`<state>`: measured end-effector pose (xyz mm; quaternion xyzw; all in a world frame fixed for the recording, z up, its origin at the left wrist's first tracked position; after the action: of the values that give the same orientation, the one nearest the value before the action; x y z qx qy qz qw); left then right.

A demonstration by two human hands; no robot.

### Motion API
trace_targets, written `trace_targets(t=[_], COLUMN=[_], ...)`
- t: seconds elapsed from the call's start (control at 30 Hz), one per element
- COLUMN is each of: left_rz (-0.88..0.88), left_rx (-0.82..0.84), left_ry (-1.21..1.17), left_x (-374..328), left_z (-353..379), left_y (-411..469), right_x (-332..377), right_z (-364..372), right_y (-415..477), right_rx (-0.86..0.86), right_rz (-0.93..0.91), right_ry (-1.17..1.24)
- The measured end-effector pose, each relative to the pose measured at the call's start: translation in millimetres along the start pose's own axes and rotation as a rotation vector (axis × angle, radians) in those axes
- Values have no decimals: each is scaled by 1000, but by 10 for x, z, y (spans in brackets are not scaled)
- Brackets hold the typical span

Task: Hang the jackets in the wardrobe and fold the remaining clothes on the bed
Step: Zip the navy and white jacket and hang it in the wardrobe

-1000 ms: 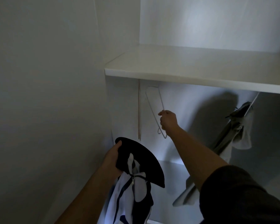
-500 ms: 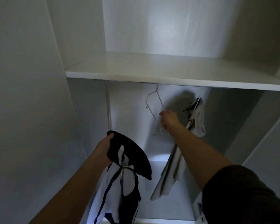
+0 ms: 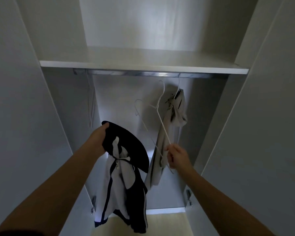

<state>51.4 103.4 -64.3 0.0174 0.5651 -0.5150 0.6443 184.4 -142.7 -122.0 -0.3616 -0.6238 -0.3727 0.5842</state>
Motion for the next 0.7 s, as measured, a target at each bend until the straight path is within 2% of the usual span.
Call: trace_targets(t=[0.07, 0.1, 0.2, 0.3, 0.37, 0.5, 0.7], left_rz=[9, 4, 6, 7, 1, -21, -36], left_rx=[23, 37, 52, 33, 37, 28, 20], left_ry=[33, 57, 152, 196, 214, 252, 318], left_x=[73, 114, 217, 301, 360, 493, 644], left_z=[83, 122, 197, 173, 149, 196, 248], left_y=[-55, -78, -148, -153, -119, -61, -25], right_x=[-189, -236, -166, -109, -140, -133, 424], right_z=[41, 46, -77, -226, -339, -386, -642], right_y=[-194, -187, 17, 37, -93, -129, -192], right_rx=[108, 106, 15, -77, -154, -128, -333], right_rz=[66, 110, 136, 19, -70, -34, -193], right_ry=[-21, -37, -208, -342, -297, -123, -33])
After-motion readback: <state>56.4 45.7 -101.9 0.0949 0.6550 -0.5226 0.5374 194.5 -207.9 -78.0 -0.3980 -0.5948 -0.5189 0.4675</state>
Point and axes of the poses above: each hand's wrist, its own y-axis towards the middle knuckle, its own z-axis out of the palm, x = y × z, the point moved 8 cm from there along y, towards the middle knuckle, and after that the axes turned 7 degrees about -z, right-handed, at the moved point
